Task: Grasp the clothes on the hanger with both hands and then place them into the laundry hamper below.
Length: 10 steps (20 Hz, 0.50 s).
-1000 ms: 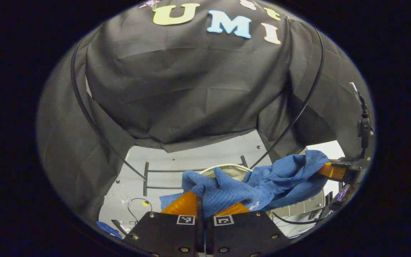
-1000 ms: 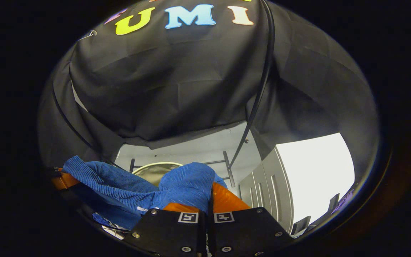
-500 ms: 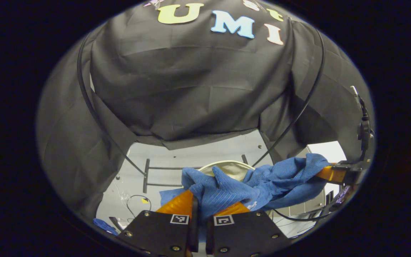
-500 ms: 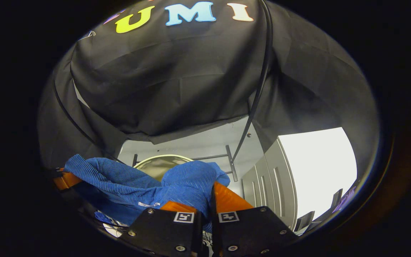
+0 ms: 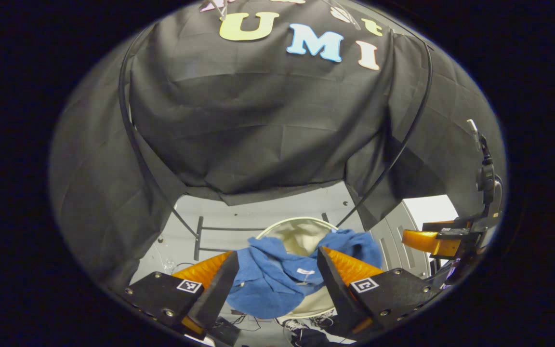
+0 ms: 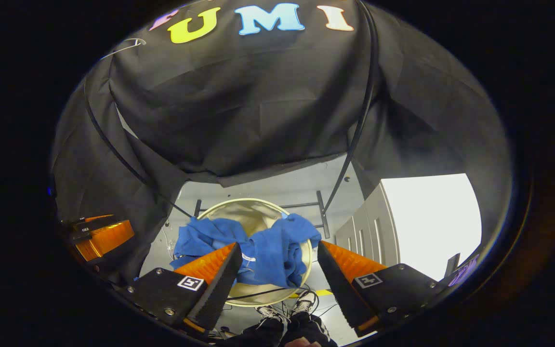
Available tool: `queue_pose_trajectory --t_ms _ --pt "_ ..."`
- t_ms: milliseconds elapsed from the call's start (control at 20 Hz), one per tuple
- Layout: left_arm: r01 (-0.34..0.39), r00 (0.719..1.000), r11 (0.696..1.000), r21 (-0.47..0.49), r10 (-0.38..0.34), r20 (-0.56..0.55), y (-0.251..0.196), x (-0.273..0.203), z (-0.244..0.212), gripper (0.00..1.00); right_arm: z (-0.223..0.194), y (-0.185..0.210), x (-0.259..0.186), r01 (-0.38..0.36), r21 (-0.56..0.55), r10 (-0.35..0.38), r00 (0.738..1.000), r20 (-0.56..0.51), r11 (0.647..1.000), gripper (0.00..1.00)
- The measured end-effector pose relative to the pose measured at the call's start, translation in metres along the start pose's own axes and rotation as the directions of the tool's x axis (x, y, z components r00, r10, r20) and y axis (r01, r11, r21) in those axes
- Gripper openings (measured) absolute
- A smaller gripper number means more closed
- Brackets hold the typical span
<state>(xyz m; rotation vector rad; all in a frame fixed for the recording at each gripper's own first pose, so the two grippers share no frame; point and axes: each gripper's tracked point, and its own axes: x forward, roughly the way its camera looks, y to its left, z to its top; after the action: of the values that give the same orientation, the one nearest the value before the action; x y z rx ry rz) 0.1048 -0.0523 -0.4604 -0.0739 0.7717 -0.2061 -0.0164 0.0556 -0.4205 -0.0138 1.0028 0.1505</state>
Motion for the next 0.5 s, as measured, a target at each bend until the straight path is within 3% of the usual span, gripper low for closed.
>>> queue_pose_trajectory --t_ms 250,500 --pt "-0.021 0.993 0.999 -0.025 0.023 0.117 0.007 -0.068 0.040 0.95 0.046 -0.016 -0.058 0.055 -0.028 -0.050 0.988 0.145 0.998 0.97" --pt "-0.066 0.964 0.998 0.017 0.060 0.257 0.002 -0.148 0.091 0.95 0.098 -0.038 -0.134 0.108 -0.021 -0.094 0.935 0.341 0.994 0.97"
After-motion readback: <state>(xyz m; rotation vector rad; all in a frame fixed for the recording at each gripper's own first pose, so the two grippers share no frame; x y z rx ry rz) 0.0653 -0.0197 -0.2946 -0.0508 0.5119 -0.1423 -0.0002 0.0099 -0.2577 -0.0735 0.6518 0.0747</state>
